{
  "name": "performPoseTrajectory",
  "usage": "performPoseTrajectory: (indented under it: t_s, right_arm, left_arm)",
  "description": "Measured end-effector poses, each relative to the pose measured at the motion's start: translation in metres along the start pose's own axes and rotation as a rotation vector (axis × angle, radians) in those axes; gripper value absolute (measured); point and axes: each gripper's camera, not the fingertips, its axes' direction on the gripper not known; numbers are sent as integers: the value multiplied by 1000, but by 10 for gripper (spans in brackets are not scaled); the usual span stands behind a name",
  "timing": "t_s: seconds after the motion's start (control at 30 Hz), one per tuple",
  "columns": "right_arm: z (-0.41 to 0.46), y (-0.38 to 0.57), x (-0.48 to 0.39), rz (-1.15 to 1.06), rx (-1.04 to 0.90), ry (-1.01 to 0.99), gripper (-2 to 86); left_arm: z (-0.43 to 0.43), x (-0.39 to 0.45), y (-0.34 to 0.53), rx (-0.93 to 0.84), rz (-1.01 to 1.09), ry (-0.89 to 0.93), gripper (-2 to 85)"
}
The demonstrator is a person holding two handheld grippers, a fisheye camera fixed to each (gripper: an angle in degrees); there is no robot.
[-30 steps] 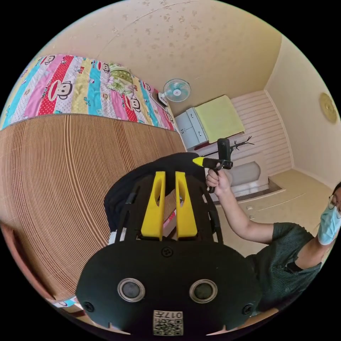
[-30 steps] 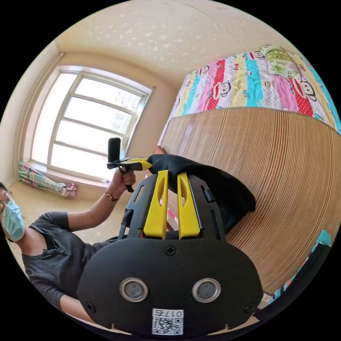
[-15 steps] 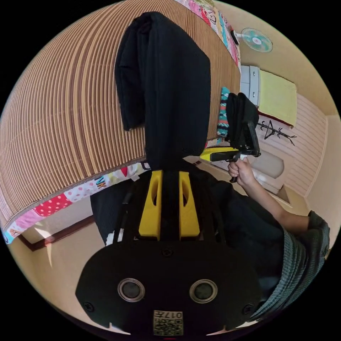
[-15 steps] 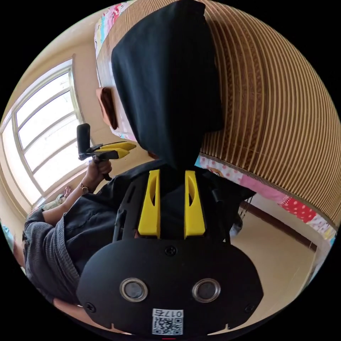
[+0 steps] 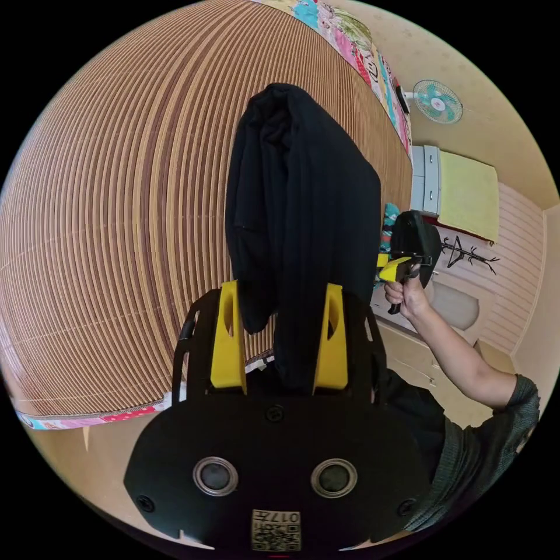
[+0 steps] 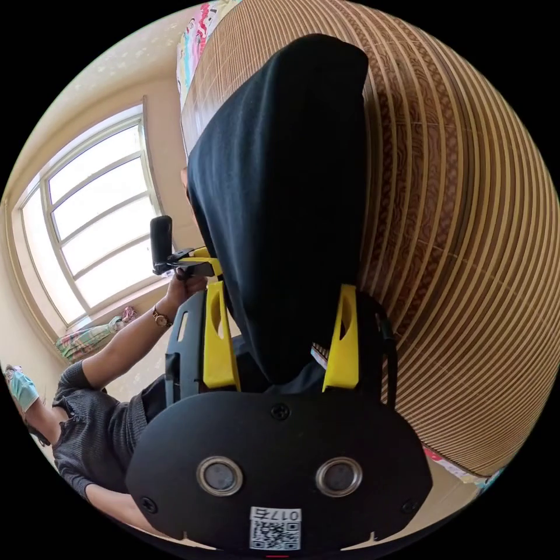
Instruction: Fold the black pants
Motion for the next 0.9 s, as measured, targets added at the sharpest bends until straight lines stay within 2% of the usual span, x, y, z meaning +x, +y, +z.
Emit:
performPoseTrajectory:
  t_s: [0.07,0.2,0.33,0.47,0.57,0.63,0.7,0.77,0.8,0.9]
  right_arm:
    - [-4,-5,3,-7,-13,20,218]
    - [-19,-2,17,5,7,-62,198]
    - [-47,5,10,-48,96,32,236]
    - [-46,-4,24,-75,68,-102,244]
    - [-36,-18,33,-83,44,-182,236]
    - [-30,-27,38,-76,27,-229,224]
    - [-29,-33,42,-64,-2,-219,200]
    - [-34,-34,44,-67,-40,-224,171]
    - [-37,-32,44,-72,-45,-232,164]
    - [-51,-19,35,-110,-73,-217,135]
  left_arm:
    - [8,-4,-4,1,-30,29,194]
    - [14,-18,-1,65,-97,110,182]
    - [10,-17,6,92,-100,85,183]
    - [3,-15,22,175,-92,-3,209]
    - [10,-29,33,236,-156,25,219]
    - [11,-31,37,264,-181,10,212]
    - [11,-29,42,275,-182,28,155]
    - [19,-38,47,269,-244,208,126]
    - [20,-39,55,283,-274,238,120]
    - [21,-20,78,287,-260,202,109]
